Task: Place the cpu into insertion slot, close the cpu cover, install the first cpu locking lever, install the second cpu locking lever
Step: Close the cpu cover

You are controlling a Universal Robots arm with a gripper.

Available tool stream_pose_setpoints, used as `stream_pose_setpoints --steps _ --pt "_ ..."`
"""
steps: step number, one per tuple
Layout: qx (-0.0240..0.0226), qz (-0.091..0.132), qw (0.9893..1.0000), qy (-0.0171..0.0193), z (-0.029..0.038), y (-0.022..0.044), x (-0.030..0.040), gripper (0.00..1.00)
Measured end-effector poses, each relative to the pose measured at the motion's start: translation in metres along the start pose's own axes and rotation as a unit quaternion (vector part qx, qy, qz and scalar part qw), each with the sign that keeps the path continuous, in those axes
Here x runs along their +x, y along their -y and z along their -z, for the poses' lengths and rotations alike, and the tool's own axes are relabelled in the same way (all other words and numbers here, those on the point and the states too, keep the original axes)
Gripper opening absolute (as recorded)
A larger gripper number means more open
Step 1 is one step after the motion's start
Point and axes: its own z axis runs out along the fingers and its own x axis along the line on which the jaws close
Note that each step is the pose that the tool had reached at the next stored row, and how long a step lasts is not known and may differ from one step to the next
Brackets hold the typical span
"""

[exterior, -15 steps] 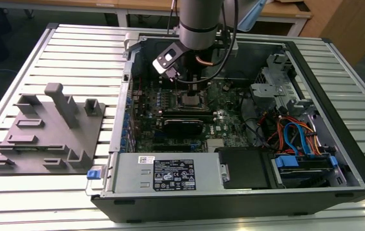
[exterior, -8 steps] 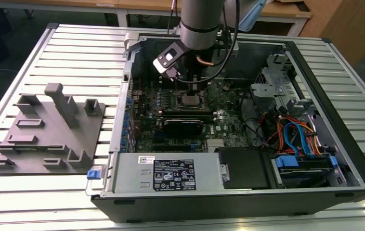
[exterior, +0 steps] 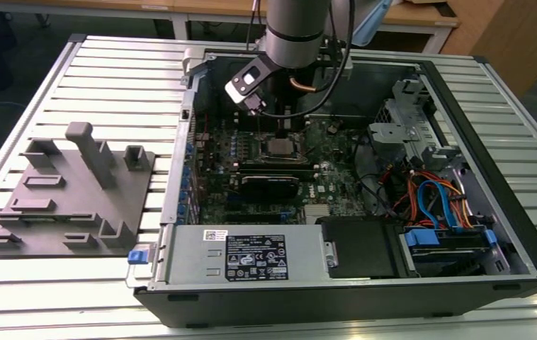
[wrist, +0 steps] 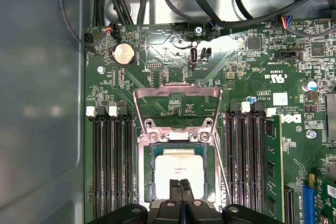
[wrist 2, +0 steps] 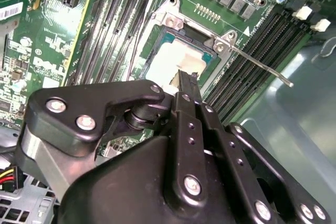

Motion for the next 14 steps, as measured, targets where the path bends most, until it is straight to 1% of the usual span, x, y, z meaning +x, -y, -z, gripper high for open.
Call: stream_pose_setpoints --steps 4,5,7,8,11,14 --pt "0.0001 0.000 1.0000 0.0001 0.0002 -0.0005 0.0000 0.11" --pt "0.0011 0.000 1.0000 0.0001 0.0001 -0.0017 0.0000 0.11" --pt "0.0093 -0.001 1.0000 0.0005 0.0000 -0.0045 0.0001 0.11" --pt "0.0116 -0.001 0.9999 0.0006 0.0000 -0.0050 0.0001 0.11" --pt "0.0120 -0.001 0.9999 0.0008 0.0006 -0.0049 0.0002 0.11" --pt "0.0119 -0.001 0.9999 0.0006 0.0038 -0.0051 0.0004 0.11"
